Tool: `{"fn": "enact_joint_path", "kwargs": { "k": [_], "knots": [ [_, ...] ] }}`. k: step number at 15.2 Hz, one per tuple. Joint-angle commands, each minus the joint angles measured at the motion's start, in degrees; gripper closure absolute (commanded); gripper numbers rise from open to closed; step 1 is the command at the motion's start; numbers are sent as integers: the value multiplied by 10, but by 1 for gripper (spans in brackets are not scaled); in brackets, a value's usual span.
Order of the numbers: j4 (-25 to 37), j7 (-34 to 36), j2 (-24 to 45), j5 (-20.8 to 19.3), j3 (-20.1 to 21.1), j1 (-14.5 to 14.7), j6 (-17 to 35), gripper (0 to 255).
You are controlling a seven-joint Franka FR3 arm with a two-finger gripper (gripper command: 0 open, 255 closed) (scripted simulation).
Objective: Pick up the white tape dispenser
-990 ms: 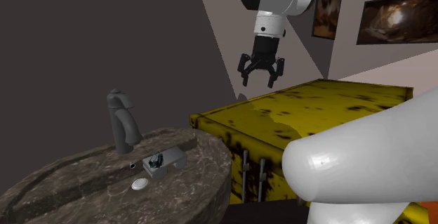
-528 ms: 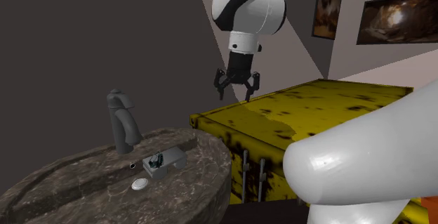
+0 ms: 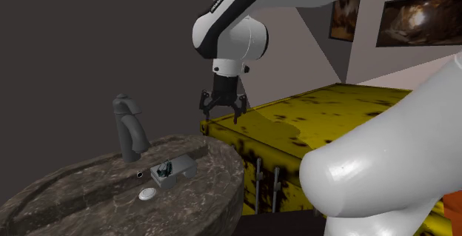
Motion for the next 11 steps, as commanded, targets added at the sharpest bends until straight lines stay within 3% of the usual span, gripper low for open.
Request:
{"fn": "enact_joint_path", "kwargs": {
  "k": [1, 7, 11],
  "knots": [
    [4, 30, 31, 6, 30, 2, 33, 0],
    [40, 128, 144, -15, 120, -11, 121, 0],
    [79, 219, 238, -77, 182, -33, 175, 0]
  ]
}}
